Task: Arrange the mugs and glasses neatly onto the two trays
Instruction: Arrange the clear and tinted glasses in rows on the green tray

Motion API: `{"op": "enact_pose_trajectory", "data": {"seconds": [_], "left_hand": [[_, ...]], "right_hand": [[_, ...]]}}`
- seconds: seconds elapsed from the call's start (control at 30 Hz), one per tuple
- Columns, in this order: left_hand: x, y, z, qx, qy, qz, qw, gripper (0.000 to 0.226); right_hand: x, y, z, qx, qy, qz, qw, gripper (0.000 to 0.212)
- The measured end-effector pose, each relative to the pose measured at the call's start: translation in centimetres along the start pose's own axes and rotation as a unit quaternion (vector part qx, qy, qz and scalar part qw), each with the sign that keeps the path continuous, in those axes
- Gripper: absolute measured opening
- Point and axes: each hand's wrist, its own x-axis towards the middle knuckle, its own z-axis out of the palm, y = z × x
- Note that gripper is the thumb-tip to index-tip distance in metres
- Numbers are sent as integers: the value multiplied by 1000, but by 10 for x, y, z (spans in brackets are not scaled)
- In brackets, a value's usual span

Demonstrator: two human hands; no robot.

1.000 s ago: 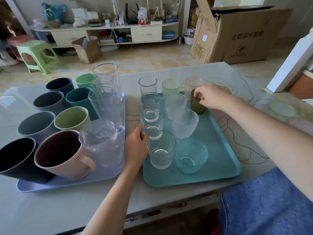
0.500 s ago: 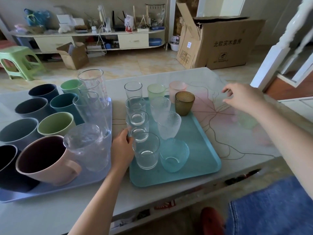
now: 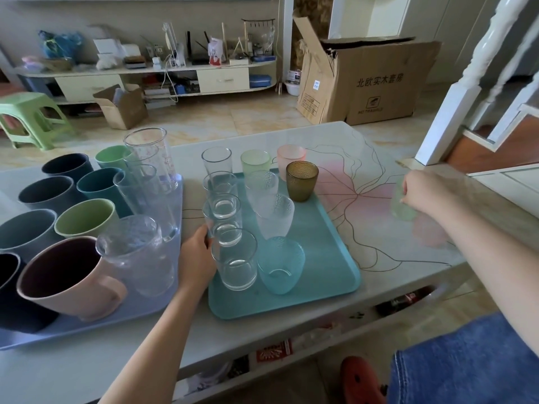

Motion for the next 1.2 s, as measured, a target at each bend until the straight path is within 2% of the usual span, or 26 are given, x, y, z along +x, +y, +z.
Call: {"op": "enact_pose_trajectory", "data": {"seconds": [0.07,0.23,0.37,0.43,0.57,0.7,0.87,0.97,1.07,1.2], "left_hand": [[-1,1,-1,-6,-4,-2,1000,26],[-1,3,-2,-3,-6,-9,1000,31],[0,0,-1,3,-5,0,1000,19],[1,-1,0,1,-4,0,1000,15],[-1,2,-2,-7,-6,-6,1000,25],[-1,2,-2,-7,-9,-8,1000,28],[1,-4,0,-9,-9,-14,1000,27],[3,-10,2,1,-3,-14,1000,13],[5,-12,3,8,0,-17,1000,6],[4,-11,2,20,-1,-11,1000,10]], "right_hand": [[0,-3,6,-15,6,5,1000,25],[-15,-23,-9,-19,50,12,999,14],[-27,-44,-26,36,79,-56,995,14],[-39,-58,-37,72,75,-104,989,15],[-65,-79,-51,115,70,-200,970,9],[-75,-98,-50,106,62,-260,958,10],[-76,-115,-41,59,32,-282,957,13],[-74,-121,-32,8,-8,-287,958,16],[-72,-120,-29,5,-19,-288,957,20],[-73,-116,-29,3,-33,-313,949,37]]}}
